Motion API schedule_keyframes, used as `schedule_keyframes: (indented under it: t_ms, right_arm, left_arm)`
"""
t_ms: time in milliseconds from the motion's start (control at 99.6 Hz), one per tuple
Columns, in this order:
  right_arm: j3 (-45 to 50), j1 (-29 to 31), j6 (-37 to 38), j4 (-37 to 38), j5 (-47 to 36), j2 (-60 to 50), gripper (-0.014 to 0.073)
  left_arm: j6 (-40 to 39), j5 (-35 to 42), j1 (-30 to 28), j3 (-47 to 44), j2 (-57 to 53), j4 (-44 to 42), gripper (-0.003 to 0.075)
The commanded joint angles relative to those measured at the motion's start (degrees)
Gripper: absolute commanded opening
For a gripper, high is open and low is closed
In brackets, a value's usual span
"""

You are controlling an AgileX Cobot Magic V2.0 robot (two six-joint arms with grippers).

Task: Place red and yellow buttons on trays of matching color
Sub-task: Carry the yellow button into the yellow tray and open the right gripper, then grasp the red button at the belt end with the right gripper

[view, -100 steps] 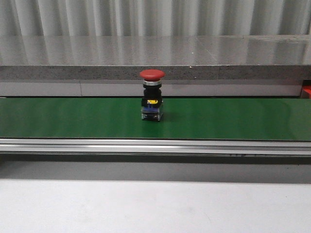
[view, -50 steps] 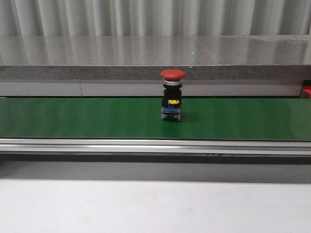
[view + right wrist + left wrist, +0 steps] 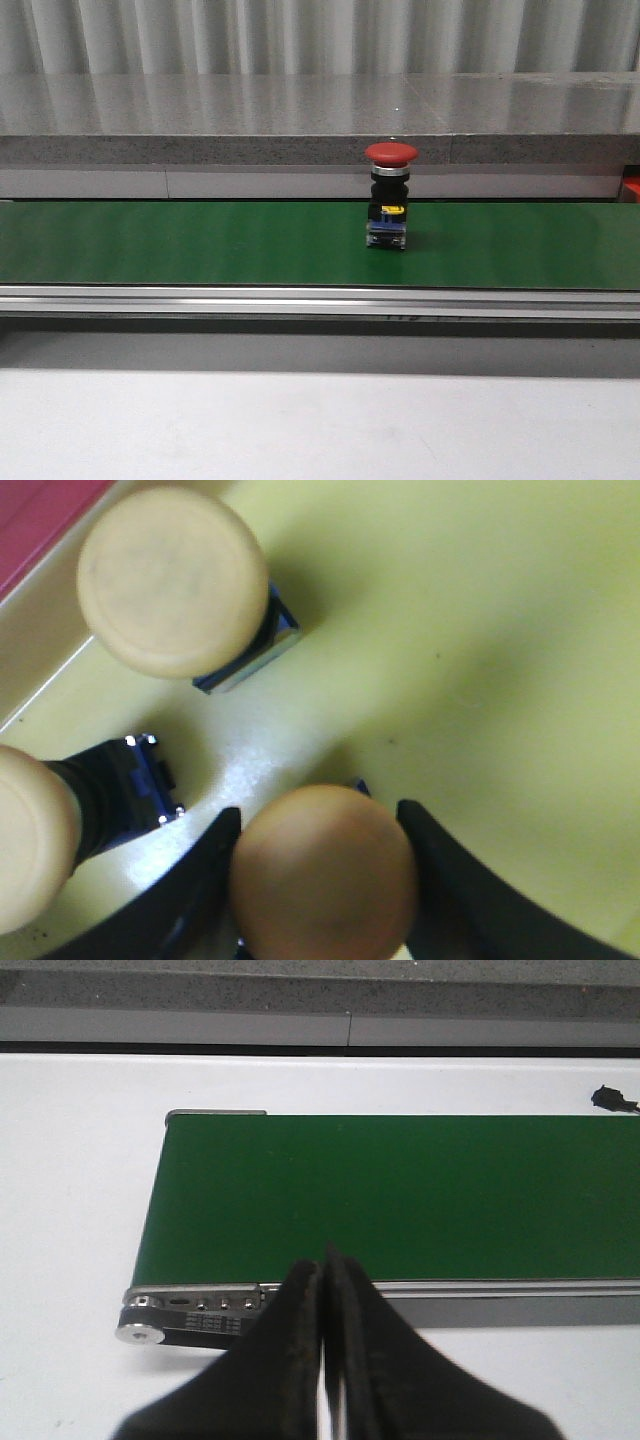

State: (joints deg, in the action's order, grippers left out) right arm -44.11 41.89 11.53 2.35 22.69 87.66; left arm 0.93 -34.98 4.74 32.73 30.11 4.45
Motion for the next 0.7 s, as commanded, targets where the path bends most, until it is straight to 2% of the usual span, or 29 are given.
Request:
schedule_keyframes:
  t_ms: [0, 130, 221, 542, 692]
  right_arm:
    - [-1.31, 0.54, 0.06, 0.8, -2.31, -1.52, 0.0227]
    - [-1.63, 0.54, 0.06, 0.8, -1.81, -1.78, 0.0414]
    - [-1.63, 0.54, 0.06, 0.8, -1.49, -2.66, 0.0484]
    - [-3.68, 0.27, 0.06, 0.8, 2.67, -11.5, 0.0487]
    - [-5.65, -3.15, 0.06, 0.75, 6.0, -16.78, 0.0483]
  left_arm:
    - [0.05, 4.01, 0.47, 1.63, 0.03, 0.33, -0.0019]
    - [0.05, 4.01, 0.47, 1.63, 0.03, 0.33, -0.0019]
    - [0.05, 4.01, 0.47, 1.63, 0.03, 0.33, -0.0019]
    - [0.05, 4.01, 0.47, 1.63, 0.03, 0.33, -0.0019]
    - [0.05, 4.01, 0.47, 1.63, 0.03, 0.33, -0.0019]
